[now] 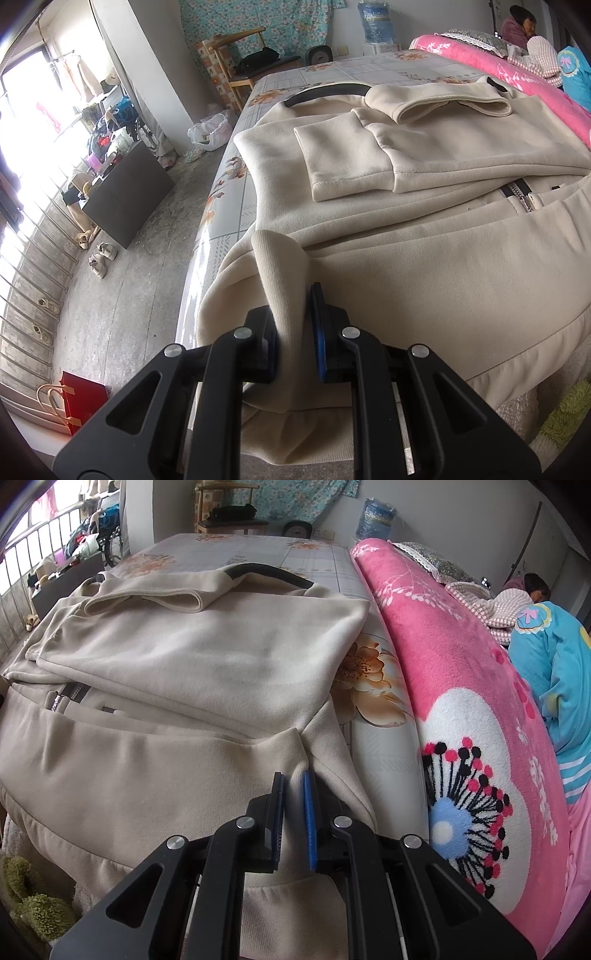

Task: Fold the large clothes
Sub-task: 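Hold the lifted jacket edge in the left gripper while the right gripper grasps the edge beside it, then lift the jacket side with both grippers and fold it over the body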

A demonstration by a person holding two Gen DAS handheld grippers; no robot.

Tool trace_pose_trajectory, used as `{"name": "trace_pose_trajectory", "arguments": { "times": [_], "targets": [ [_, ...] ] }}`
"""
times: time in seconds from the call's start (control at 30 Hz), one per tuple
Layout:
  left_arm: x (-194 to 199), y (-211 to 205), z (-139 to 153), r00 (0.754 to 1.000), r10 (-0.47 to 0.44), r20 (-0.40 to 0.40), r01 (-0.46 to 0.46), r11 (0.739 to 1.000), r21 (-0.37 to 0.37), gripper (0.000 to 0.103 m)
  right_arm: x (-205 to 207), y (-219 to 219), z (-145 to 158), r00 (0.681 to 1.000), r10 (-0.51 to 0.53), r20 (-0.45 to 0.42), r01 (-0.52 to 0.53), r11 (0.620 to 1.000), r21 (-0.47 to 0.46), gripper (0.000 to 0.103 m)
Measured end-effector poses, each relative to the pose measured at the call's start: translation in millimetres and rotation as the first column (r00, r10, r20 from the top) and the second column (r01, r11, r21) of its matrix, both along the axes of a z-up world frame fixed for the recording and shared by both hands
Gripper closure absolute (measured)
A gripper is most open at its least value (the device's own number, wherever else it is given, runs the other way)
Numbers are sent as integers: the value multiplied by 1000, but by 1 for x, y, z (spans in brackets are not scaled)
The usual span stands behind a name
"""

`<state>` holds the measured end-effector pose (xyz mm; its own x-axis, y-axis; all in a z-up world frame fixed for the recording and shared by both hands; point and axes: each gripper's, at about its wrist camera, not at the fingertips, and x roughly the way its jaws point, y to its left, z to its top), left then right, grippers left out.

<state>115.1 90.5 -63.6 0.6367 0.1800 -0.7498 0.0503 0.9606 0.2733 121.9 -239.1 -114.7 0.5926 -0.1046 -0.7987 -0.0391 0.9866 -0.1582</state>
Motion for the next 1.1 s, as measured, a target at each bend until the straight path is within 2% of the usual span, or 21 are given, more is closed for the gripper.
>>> {"name": "trace_pose_trajectory", "arguments": {
  "times": [0.33,0.43,0.57,0.67,0.87,1.0,1.1],
  "targets": [
    [1,-1,0,1000,-1,1,1,1000,1,88,-1,0,-1,1000,-3,6,3,1000,-7,93],
    [0,3,-1,1000,8,27,-8,1000,-10,89,-2,4,-1,1000,3,10,-2,999,-34,93],
    [-10,8,7,998,14,68,-12,999,-35,97,-9,14,2,999,11,36,-7,996,-92,97],
    [-32,13,31,990,6,138,3,998,-61,98,-26,18,23,993,12,117,-1,995,-101,97],
    [-74,32,84,966,17,259,31,983,-179,98,-72,29,79,959,10,284,23,993,-113,97],
    [-76,44,111,949,29,315,50,969,-240,98,-78,27,109,932,3,363,29,996,-83,97],
    [-60,49,128,934,14,356,75,969,-236,98,-64,25,128,912,10,410,28,996,-85,97]
  ]
}}
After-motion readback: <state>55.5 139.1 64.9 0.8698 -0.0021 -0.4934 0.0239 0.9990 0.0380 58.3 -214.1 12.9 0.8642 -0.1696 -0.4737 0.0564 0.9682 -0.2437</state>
